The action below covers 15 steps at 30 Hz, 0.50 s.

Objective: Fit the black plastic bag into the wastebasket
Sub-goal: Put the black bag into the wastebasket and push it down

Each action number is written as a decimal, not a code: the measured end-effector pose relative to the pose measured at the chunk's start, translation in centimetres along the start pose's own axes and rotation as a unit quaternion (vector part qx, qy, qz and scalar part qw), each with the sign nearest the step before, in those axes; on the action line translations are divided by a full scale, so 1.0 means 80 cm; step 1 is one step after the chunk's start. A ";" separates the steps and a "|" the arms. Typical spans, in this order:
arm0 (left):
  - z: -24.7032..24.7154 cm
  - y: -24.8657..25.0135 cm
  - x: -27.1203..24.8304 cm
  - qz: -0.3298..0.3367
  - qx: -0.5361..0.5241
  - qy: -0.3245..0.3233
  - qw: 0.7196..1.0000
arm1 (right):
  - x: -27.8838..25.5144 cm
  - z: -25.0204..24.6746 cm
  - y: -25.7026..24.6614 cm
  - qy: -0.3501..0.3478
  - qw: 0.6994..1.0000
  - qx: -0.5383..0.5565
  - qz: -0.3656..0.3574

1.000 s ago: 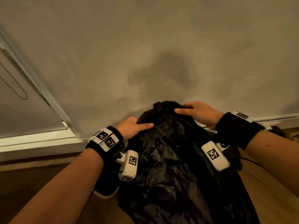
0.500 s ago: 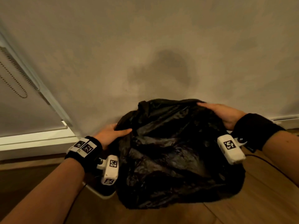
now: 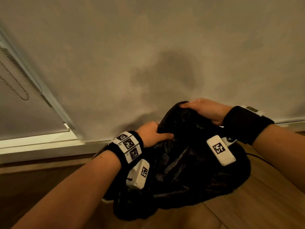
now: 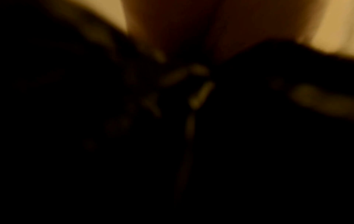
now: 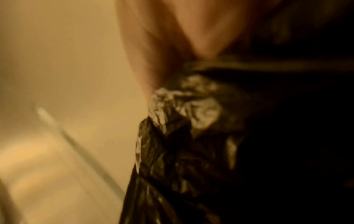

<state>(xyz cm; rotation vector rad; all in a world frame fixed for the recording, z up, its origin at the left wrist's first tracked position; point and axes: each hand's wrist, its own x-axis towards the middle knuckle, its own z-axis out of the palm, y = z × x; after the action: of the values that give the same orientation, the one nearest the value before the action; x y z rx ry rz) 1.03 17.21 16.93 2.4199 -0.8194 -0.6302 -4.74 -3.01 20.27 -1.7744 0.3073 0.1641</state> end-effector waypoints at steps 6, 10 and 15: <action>-0.011 -0.058 0.011 -0.101 -0.285 0.183 0.936 | -0.008 -0.062 0.041 0.158 0.971 -0.176 -0.045; -0.012 -0.078 0.010 -0.121 -0.478 0.196 0.848 | -0.011 -0.079 0.078 0.155 0.981 -0.117 -0.008; 0.024 -0.060 0.016 -0.110 -0.561 0.150 0.807 | -0.021 -0.003 0.088 -0.115 0.964 0.172 0.166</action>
<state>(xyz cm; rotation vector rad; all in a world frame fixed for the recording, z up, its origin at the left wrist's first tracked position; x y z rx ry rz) 2.85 19.07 12.31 1.4226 0.0497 -0.5523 -8.40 -4.44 14.17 -1.3344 0.4347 0.5219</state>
